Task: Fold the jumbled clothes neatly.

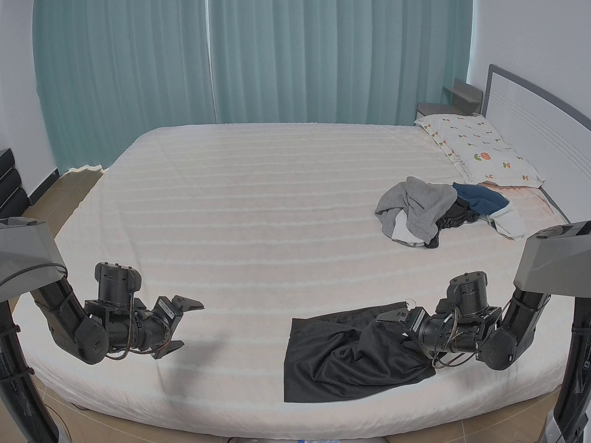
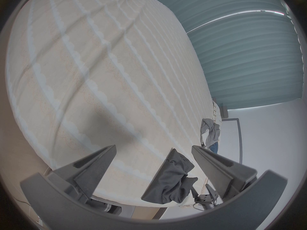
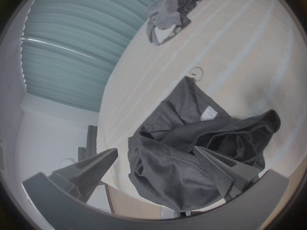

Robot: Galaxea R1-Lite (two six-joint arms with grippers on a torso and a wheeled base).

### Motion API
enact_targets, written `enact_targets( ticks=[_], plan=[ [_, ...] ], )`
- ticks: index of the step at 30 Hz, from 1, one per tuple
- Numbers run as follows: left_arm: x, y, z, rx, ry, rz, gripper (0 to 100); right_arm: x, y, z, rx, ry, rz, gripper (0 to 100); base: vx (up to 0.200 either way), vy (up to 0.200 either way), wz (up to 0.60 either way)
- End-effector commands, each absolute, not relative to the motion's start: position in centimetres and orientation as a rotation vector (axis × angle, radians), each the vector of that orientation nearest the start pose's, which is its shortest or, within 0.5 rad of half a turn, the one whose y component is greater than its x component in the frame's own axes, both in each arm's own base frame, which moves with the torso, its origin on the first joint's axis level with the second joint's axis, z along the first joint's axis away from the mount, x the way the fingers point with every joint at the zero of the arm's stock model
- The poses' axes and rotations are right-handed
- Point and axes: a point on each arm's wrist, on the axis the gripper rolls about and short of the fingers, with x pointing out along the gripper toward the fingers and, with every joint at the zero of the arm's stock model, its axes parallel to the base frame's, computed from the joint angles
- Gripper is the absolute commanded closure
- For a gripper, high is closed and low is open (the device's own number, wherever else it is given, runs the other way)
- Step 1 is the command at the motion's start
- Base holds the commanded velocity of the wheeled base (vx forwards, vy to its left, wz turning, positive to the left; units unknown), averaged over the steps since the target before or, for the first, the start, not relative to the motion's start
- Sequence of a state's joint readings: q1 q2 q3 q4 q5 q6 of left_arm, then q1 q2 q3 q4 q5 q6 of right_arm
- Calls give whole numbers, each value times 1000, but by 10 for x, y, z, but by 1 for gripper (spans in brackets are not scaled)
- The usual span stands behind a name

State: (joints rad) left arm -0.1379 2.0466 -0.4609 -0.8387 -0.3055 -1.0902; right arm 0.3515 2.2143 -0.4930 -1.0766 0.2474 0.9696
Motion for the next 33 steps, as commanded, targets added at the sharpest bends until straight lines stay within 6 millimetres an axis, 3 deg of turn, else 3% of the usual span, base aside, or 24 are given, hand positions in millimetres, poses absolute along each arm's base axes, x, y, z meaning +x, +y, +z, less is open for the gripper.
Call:
enact_targets(
  ticks=[1, 23, 24, 33],
  plan=[
    [281, -46, 22, -1082, 908, 30, 0, 295, 115, -8, 868, 893, 201, 0, 0, 0, 0],
    [281, -46, 21, -1082, 909, 31, 0, 317, 116, -20, 824, 860, 34, 0, 0, 0, 0],
    [281, -46, 21, -1082, 909, 31, 0, 317, 116, -20, 824, 860, 34, 100, 0, 0, 0],
    [281, -46, 21, -1082, 909, 31, 0, 318, 112, -20, 817, 843, 5, 100, 0, 0, 0]
  ],
)
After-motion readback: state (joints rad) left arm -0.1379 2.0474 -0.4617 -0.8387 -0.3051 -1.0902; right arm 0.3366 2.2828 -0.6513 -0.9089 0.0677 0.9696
